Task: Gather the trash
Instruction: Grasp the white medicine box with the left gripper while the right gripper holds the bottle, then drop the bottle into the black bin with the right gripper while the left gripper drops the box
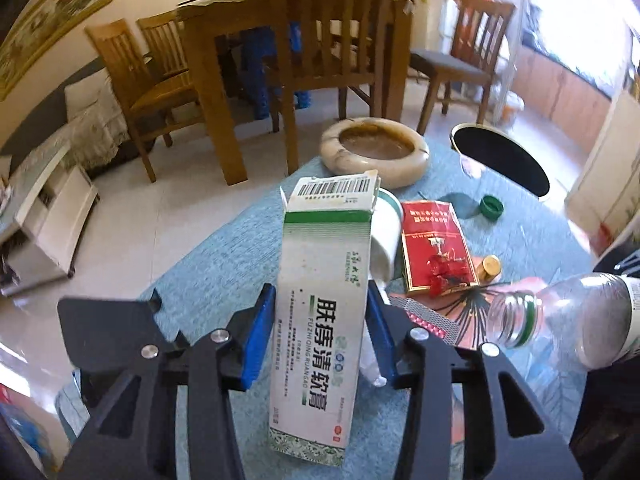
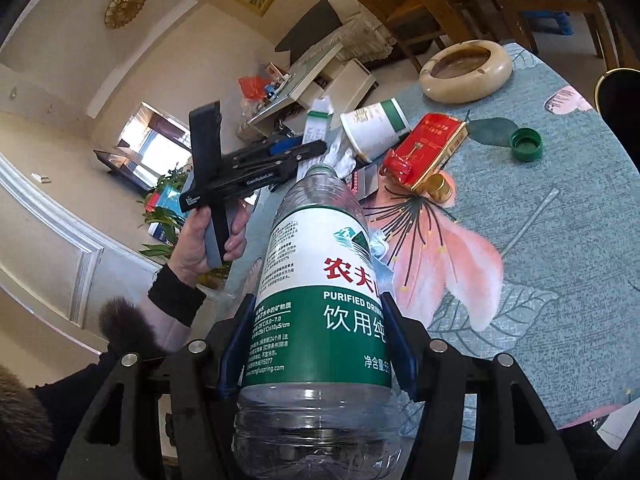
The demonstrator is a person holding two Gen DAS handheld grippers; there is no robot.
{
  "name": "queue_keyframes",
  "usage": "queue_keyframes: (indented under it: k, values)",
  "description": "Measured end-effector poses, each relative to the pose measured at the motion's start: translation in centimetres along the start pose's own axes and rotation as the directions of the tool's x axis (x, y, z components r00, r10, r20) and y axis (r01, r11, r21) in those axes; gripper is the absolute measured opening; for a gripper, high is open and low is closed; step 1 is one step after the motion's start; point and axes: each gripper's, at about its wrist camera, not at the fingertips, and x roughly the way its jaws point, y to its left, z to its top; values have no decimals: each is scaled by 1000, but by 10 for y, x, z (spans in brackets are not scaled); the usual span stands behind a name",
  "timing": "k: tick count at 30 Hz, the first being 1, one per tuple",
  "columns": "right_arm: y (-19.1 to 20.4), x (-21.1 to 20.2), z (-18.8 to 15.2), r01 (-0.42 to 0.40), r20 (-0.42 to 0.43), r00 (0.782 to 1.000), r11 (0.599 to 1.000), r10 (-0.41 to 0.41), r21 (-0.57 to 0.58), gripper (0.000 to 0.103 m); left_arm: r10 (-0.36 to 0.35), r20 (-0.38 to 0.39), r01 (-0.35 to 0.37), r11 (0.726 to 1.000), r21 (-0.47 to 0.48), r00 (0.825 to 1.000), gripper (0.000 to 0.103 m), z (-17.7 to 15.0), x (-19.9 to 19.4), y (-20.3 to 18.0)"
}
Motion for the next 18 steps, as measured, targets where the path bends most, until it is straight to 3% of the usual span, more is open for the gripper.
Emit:
queue_keyframes:
  k: [5,12,15,18]
  values:
    - [-2,-11,3,-1,35,999,1000,1,8,61,-11,68,16,997,-74,998,45,-5,-25,1]
    - [-21,-42,14,20,132,991,999,-24,36,61,-46,151,54,997,-51,987,45,11,-58,-32]
    - [-42,-67,23,59,201,977,996,-72,67,61,-76,182,85,995,-41,980,45,18,-68,-48]
    - [-77,-101,36,149,265,947,979,-183,140,61,-121,202,127,992,-16,972,45,27,-70,-74]
